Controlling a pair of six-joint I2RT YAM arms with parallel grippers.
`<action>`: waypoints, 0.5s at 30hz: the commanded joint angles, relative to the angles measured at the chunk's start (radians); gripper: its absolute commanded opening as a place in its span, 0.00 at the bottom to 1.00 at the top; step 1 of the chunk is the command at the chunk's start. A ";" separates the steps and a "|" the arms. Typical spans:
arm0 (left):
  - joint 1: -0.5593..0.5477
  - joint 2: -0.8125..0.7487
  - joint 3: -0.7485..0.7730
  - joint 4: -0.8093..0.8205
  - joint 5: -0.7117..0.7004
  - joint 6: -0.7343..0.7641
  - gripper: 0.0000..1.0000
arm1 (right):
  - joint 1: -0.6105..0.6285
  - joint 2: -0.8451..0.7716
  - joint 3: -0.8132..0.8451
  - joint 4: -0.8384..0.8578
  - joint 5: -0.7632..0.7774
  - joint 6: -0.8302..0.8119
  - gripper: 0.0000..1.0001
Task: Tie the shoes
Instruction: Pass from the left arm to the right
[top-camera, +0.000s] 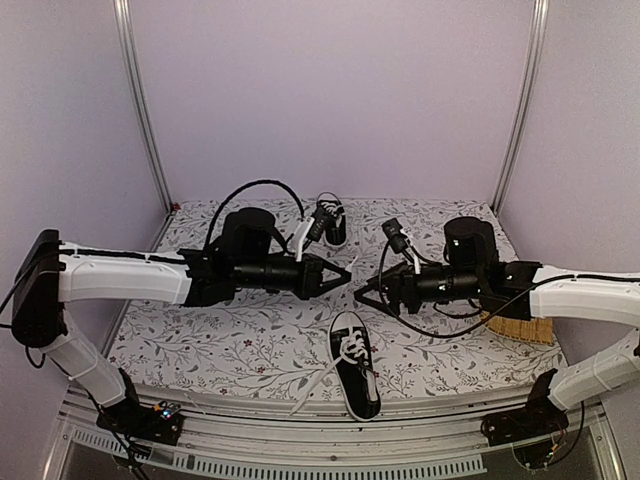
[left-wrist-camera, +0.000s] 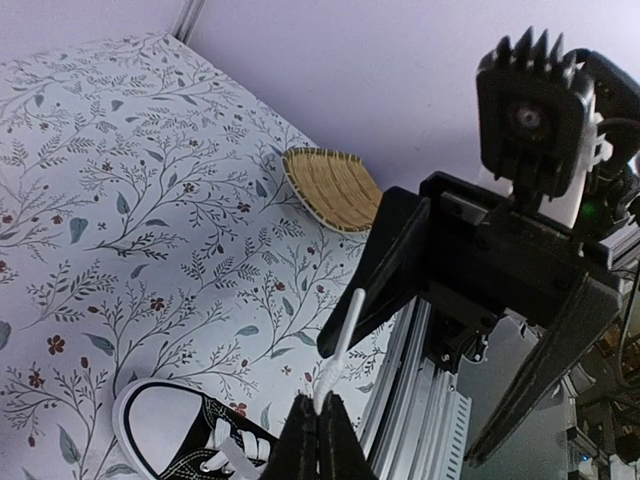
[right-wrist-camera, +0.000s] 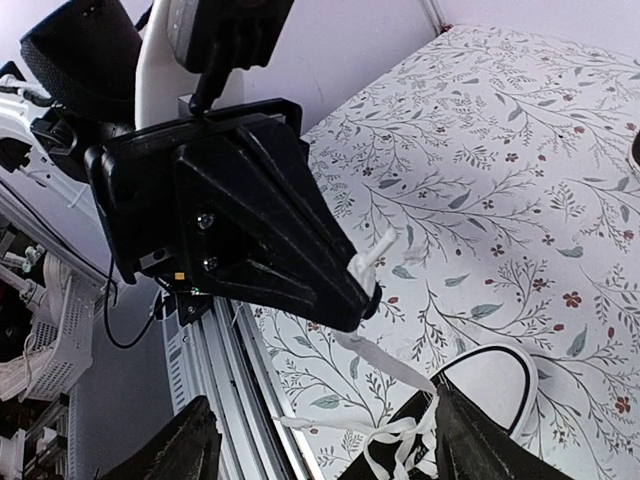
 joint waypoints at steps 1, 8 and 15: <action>-0.016 -0.060 -0.017 0.023 -0.009 0.012 0.00 | -0.014 0.081 0.019 0.105 -0.072 -0.054 0.75; -0.055 -0.136 -0.135 0.050 -0.104 -0.069 0.00 | -0.062 0.106 -0.043 0.203 -0.129 0.026 0.71; -0.115 -0.138 -0.188 0.124 -0.116 -0.111 0.00 | -0.062 0.121 -0.044 0.288 -0.327 0.010 0.71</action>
